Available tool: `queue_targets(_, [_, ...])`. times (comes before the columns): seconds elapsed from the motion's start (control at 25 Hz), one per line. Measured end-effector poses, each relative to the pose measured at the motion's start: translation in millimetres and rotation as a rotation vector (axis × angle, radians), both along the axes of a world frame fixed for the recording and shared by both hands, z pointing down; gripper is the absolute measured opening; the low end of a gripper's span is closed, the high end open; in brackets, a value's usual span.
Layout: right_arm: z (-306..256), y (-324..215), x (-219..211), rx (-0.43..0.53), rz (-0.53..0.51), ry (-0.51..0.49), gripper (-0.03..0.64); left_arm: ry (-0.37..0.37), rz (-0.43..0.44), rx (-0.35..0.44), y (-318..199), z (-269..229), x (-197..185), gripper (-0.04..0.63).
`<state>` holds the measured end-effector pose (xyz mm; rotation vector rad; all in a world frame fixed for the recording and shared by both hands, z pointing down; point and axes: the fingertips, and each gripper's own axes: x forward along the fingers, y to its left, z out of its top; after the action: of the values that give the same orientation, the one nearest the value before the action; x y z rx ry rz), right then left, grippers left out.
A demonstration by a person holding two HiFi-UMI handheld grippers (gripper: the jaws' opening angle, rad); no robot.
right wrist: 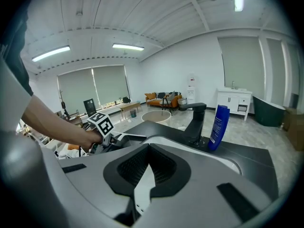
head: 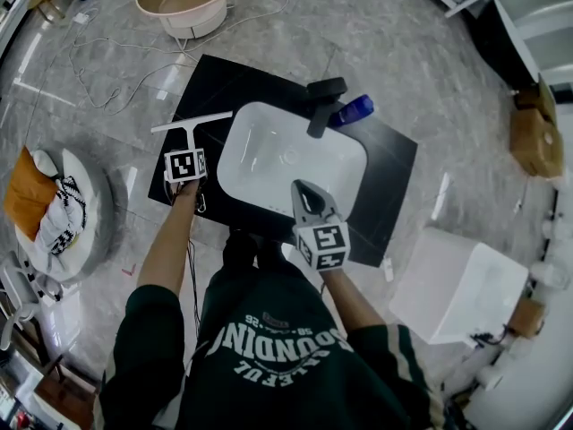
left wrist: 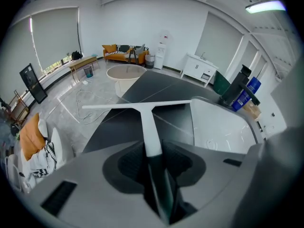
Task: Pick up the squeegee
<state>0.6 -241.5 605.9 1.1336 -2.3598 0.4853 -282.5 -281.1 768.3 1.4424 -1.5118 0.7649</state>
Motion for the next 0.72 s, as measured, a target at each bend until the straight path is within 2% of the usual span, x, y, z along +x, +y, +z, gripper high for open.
queue_targets(0.28, [-0.5, -2.1, 10.1, 0.006, 0.024, -0.006, 0.002, 0.041, -0.005, -0.039, 0.0, 1.0, -2.7, 0.094])
queue_targets(0.72, [-10.3, -1.3, 18.0, 0.03, 0.058, -0.02, 0.002, 0.039, 0.049, 0.014, 3.2, -16.9, 7.0, 0.089])
